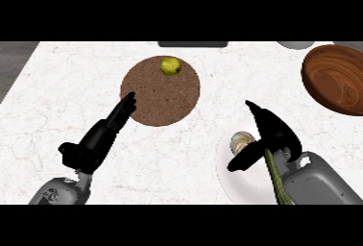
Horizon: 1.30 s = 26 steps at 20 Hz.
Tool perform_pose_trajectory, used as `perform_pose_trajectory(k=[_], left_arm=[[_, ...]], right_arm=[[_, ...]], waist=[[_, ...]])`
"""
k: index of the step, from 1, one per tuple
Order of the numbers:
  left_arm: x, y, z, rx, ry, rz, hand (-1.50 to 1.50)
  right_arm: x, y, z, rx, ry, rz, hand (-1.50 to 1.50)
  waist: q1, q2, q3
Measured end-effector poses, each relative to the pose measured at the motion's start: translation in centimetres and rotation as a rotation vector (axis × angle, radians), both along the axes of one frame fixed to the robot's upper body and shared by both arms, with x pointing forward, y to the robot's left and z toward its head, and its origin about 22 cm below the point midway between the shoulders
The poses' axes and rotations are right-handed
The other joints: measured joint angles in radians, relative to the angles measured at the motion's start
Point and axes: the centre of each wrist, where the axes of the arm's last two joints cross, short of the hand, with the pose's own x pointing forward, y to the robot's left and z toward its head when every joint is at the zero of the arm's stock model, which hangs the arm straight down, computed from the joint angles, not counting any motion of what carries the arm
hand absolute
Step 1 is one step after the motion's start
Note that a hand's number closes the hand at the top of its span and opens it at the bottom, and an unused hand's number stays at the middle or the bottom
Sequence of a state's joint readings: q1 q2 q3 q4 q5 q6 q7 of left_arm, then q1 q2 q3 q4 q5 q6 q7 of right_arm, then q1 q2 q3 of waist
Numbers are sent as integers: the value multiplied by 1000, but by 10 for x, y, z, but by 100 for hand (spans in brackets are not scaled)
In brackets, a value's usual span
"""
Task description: Pick the cupcake from the plate and place it in the bowl
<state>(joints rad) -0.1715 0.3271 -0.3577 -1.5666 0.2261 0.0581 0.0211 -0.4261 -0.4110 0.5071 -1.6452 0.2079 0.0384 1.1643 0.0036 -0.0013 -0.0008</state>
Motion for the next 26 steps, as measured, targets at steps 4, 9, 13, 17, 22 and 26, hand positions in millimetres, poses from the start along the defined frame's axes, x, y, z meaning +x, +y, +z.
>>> perform_pose_trajectory(k=[4,9,13,17,22,26], left_arm=[[1,3,1,-2,-2,2,0],[1,6,-2,5,-5,2,0],[3,-2,-5,4,-1,11,0],[-2,4,-3,2,-5,12,0],[2,0,-5,-1,1,7,0],[4,0,-5,-6,2,4,0]], right_arm=[[-5,1,-3,-37,-39,-7,-150],[-7,6,-15,-115,-67,-19,-150],[-8,3,-27,-148,-67,-46,-150],[-12,-1,-38,-156,-40,-74,-150],[-5,-3,-57,-152,-3,-104,-150],[-3,-9,-68,-155,14,-134,-150]], waist=[[-3,0,0],[-3,0,0],[-5,0,0],[-4,0,0],[-3,1,1],[-3,1,1]])
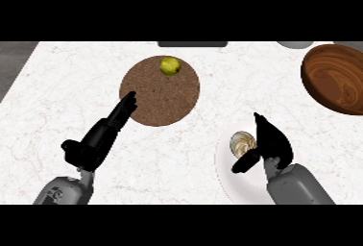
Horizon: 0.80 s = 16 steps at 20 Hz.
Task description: Pick the cupcake from the plate and place it in the bowl
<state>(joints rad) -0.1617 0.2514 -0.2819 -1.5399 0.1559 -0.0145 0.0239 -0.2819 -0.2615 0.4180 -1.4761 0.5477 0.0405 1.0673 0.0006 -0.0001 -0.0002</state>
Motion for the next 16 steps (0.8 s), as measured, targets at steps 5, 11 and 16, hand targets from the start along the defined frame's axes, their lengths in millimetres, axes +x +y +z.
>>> perform_pose_trajectory(k=[5,11,16], left_arm=[[-5,3,2,10,-7,-2,0],[-8,5,7,5,3,-5,0],[-6,-3,4,6,1,-5,0]], right_arm=[[6,-2,-15,11,-8,-21,150],[8,-5,-21,-27,-86,5,150],[12,-5,-17,-49,-124,32,150]], waist=[[1,0,0],[1,-1,0],[1,0,0]])
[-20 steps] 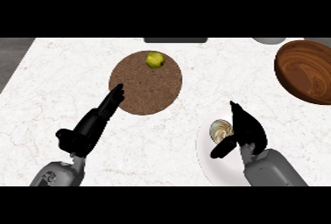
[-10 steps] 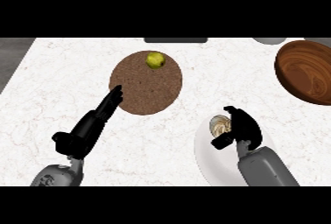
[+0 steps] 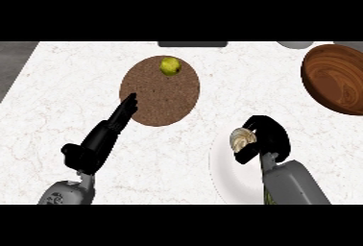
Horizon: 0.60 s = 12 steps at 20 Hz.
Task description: Pick the cupcake from the plate and place it in the bowl
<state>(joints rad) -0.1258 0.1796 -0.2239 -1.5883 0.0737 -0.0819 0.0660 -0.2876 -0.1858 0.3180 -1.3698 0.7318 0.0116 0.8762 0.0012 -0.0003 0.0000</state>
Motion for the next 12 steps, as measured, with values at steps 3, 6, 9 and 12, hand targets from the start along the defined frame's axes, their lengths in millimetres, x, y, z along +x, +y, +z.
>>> perform_pose_trajectory(k=[3,6,9,12], left_arm=[[-1,-1,-1,-3,2,-3,0],[3,-1,2,2,-7,-7,0],[3,-5,3,-2,-4,-11,0],[-1,-6,-2,1,-4,-7,0]], right_arm=[[2,-13,6,-50,-3,186,150],[5,-26,14,-105,2,432,150],[11,-49,21,-144,-12,592,150],[17,-73,26,-228,-74,638,150]], waist=[[4,1,0],[12,4,1],[11,3,1],[9,1,-1]])
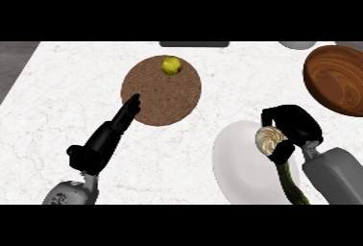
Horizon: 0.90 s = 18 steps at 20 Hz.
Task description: Pick the cupcake from the plate and place it in the bowl
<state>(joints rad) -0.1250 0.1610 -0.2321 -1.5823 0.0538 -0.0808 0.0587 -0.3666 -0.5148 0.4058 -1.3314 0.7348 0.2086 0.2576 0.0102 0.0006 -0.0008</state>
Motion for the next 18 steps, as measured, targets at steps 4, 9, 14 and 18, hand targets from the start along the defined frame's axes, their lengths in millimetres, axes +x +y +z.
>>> perform_pose_trajectory(k=[4,9,14,18], left_arm=[[4,7,1,4,4,12,0],[-1,10,-1,-4,1,18,0],[-2,10,1,-2,2,18,0],[5,8,2,2,4,18,0]], right_arm=[[5,-15,26,-21,-160,-17,150],[11,-20,70,115,-390,-69,150],[15,-37,109,307,-529,-142,150],[19,-61,121,365,-563,-207,150]], waist=[[-10,-2,0],[-15,-4,1],[-15,-3,1],[-12,-2,1]])
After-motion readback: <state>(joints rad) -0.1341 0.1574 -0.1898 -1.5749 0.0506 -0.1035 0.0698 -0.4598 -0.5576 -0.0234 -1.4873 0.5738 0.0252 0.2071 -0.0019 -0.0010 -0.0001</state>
